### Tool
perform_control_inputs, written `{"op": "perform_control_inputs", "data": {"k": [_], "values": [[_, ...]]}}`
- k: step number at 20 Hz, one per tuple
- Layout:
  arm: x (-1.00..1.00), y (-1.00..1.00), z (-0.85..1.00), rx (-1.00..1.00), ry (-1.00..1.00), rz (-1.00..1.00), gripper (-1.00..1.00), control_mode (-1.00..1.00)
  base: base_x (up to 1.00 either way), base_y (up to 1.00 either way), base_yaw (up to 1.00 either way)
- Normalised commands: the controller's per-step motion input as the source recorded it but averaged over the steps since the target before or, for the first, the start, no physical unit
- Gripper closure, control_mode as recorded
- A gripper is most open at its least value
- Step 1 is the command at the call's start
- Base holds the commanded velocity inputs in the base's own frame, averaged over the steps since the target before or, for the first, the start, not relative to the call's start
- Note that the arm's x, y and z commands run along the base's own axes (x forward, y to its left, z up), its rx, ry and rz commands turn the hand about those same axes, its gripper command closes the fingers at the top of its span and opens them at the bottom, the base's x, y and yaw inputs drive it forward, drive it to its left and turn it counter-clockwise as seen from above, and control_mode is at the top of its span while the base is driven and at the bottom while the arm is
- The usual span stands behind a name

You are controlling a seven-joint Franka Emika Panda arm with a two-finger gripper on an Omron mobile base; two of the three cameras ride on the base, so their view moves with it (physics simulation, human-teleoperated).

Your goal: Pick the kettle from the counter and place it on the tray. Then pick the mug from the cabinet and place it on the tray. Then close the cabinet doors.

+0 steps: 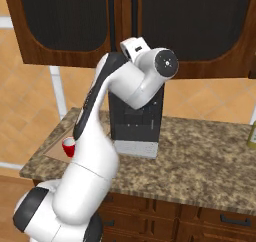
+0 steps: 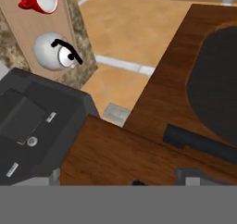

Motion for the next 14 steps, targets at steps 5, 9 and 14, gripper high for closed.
{"op": "perform_control_inputs", "data": {"k": [5, 9, 14], "values": [[0.89, 0.04, -0.12, -0.05, 0.0, -0.01, -1.0, -1.0, 0.0, 0.0, 0.0], [0.78, 0.0, -0.09, -0.11, 0.0, -0.1, -1.0, -1.0, 0.0, 0.0, 0.0], [0.57, 0.0, -0.21, -0.07, 0.0, -0.13, -1.0, -1.0, 0.0, 0.0, 0.0]]}}
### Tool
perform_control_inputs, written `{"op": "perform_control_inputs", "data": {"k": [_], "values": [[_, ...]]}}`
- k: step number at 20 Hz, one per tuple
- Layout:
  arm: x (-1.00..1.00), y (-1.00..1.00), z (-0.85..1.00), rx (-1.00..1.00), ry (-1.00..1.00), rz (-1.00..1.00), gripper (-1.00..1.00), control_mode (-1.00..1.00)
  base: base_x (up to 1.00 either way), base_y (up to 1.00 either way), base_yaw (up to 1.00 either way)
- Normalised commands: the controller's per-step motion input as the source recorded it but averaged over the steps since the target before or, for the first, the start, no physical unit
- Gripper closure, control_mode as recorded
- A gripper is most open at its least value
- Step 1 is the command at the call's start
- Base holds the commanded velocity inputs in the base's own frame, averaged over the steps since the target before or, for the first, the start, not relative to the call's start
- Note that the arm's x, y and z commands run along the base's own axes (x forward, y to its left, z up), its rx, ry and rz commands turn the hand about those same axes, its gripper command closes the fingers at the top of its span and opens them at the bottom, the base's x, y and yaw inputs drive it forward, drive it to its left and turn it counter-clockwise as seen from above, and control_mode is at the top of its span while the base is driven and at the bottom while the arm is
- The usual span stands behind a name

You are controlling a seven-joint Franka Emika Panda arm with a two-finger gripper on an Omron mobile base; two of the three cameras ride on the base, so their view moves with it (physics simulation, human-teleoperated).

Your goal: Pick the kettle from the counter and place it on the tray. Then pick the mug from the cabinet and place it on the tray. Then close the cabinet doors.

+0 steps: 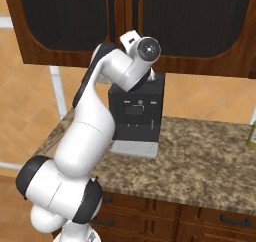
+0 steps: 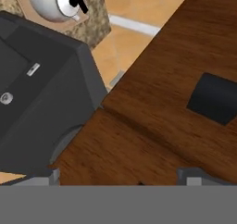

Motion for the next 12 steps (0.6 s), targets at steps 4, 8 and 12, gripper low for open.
{"op": "perform_control_inputs", "data": {"k": [4, 8, 12], "values": [[0.54, 0.0, -0.26, -0.07, 0.0, -0.14, -1.0, -1.0, 0.0, 0.0, 0.0], [0.53, 0.0, -0.22, -0.06, 0.01, -0.13, -1.0, -1.0, 0.0, 0.0, 0.0], [0.43, 0.0, -0.15, -0.03, 0.0, -0.11, -1.0, -1.0, 0.0, 0.0, 0.0]]}}
